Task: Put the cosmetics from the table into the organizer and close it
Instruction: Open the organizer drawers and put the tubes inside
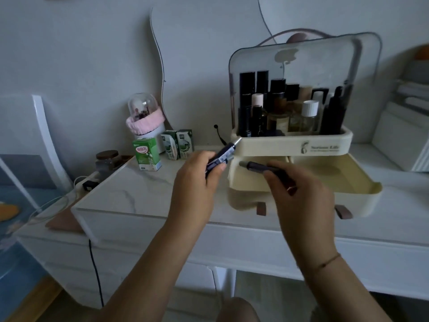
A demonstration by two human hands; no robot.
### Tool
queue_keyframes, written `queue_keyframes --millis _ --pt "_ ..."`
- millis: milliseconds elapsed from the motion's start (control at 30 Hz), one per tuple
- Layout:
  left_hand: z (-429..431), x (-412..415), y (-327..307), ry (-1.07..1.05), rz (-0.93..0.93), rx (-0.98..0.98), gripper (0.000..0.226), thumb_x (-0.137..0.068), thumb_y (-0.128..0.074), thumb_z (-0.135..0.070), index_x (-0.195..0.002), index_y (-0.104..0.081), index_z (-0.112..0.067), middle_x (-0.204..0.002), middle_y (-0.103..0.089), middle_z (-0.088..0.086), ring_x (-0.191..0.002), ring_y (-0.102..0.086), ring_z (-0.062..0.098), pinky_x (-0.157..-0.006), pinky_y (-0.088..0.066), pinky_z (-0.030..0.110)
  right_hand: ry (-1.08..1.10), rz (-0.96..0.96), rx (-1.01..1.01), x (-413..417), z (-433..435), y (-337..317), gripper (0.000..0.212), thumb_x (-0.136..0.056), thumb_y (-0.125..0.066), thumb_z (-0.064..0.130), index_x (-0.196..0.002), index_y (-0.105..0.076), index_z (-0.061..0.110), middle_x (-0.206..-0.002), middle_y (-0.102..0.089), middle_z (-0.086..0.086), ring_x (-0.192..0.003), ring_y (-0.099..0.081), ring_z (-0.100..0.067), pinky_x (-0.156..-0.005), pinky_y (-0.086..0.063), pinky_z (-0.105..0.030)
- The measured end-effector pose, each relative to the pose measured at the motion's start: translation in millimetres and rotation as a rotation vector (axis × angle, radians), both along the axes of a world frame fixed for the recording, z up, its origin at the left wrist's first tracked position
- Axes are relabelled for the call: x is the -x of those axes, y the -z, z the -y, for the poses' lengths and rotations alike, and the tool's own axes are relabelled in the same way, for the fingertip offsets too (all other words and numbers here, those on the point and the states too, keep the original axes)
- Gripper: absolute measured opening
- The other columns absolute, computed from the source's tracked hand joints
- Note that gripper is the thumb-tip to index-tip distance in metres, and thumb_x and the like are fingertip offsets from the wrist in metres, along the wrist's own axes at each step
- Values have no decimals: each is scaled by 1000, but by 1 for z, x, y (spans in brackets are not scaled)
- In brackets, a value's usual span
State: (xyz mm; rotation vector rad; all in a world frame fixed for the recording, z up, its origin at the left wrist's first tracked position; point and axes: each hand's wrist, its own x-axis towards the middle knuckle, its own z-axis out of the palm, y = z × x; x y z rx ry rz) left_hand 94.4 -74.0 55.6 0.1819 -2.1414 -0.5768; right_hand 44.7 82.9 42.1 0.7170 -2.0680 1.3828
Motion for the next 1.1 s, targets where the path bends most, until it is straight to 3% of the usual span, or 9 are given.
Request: queue_keyframes --millis 67,167,233,300,500,633,833,967,1100 --pt "-12 23 -5 -1 83 75 20 -92 -54 -17 -109 -63 -10 -97 -59 2 -82 -52 14 -66 -36 18 68 6 -216 30 -11 -9 17 -90 -58 21 -100 -71 20 -85 -68 3 -73 -58 -10 -61 -43 -19" --pt "-24 55 -3 -51 305 217 22 -95 -48 -11 -113 -59 -11 -108 -57 6 -88 -53 19 -70 -38 27 102 71 -554 61 -11 -11 21 -93 -52 25 -98 -72 20 -92 -70 -3 -85 -60 -21 -74 -51 -33" --pt "-30 69 0 -75 411 282 27 -93 -47 -6 -117 -58 -11 -113 -57 7 -97 -54 22 -76 -42 29 89 76 -621 70 -8 -10 22 -92 -52 26 -98 -73 24 -96 -71 -1 -90 -58 -21 -82 -51 -36" --pt "-33 76 4 -96 444 282 31 -92 -46 -5 -120 -57 -13 -115 -59 7 -102 -55 23 -81 -45 31 76 62 -612 76 -7 -8 21 -91 -54 29 -100 -73 29 -97 -71 2 -92 -58 -20 -86 -49 -37" --pt "-32 72 6 -41 470 147 38 -90 -58 -26 -127 -54 -19 -116 -64 5 -102 -58 21 -78 -39 25 10 119 -562 82 -9 -6 19 -88 -59 34 -99 -72 27 -95 -72 3 -93 -60 -19 -88 -50 -39" --pt "-32 62 4 7 467 118 49 -87 -56 -45 -131 -52 -23 -110 -67 0 -95 -61 16 -78 -49 30 -57 117 -515 78 -15 -9 20 -90 -56 31 -100 -73 23 -93 -72 2 -92 -60 -18 -85 -51 -38" --pt "-33 43 6 193 353 166 68 -77 -41 -68 -127 -56 -24 -125 -60 -7 -117 -51 13 -94 -37 27 -51 66 -354 62 -50 -12 22 -88 -61 28 -107 -70 20 -102 -70 6 -88 -58 -5 -79 -46 -19" --pt "-45 38 9 244 252 187 63 -75 -51 -64 -122 -60 -23 -118 -50 -19 -116 -43 2 -100 -30 28 38 66 -193 51 -95 -1 25 -85 -59 31 -107 -68 23 -101 -62 14 -86 -57 -6 -73 -43 -15" --pt "-97 53 4 370 97 142 50 -81 -56 -55 -117 -63 -20 -116 -59 -12 -113 -51 5 -96 -43 29 253 58 -88 65 -146 13 28 -85 -59 28 -110 -66 18 -107 -60 9 -103 -57 -14 -88 -45 -29"
